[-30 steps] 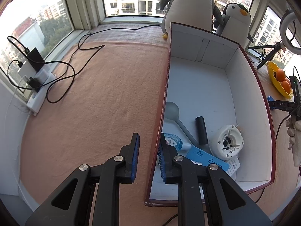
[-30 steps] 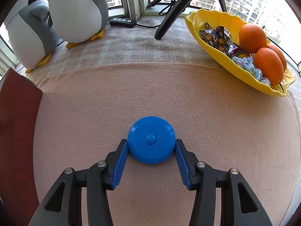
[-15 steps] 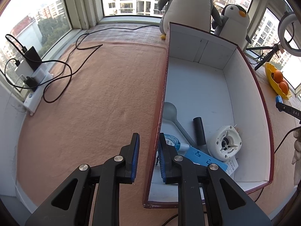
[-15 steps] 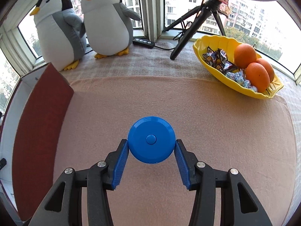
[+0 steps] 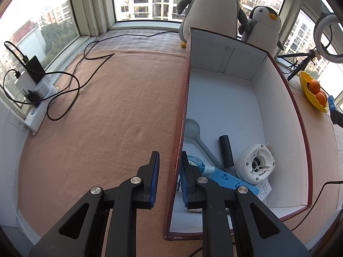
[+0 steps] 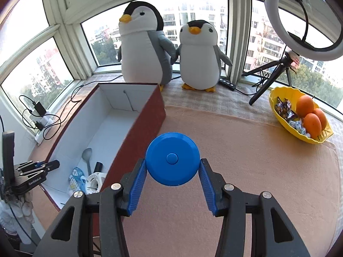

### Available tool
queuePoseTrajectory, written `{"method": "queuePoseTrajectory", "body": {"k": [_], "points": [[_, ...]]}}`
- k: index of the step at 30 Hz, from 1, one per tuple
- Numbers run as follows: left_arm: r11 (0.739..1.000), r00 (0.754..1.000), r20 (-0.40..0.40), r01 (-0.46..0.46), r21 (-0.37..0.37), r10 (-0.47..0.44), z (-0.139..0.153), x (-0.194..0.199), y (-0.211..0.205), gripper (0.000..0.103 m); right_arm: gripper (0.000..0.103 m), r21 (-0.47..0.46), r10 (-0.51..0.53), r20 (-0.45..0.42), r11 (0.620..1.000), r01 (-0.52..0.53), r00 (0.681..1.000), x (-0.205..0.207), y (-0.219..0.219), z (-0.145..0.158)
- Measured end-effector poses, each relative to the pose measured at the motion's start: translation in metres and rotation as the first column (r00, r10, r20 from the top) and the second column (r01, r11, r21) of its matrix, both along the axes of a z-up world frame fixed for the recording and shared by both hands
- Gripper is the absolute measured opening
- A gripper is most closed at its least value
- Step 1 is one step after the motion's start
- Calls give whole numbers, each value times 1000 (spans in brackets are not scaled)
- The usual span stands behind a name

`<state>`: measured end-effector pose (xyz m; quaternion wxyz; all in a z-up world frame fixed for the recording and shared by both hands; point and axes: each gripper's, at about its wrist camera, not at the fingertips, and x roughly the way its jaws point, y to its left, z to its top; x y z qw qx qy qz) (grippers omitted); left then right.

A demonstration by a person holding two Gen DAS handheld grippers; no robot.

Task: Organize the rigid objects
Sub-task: 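Carry the tape measure into the box and open the right tool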

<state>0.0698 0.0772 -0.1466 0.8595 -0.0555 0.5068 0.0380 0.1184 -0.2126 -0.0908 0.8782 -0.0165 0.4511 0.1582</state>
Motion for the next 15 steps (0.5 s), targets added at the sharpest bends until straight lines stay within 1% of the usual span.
{"method": "queuePoseTrajectory", "body": {"k": [6,15], "points": [[1000,1000,9,18,-1,-18,-1,0,-2,6,45,8,41,16,999,-41,999,-13,21,13],[1000,1000,18,24,-8,-24,-2,1,-1,5,45,3,119,16,993,-119,993,-23,58,19]]}}
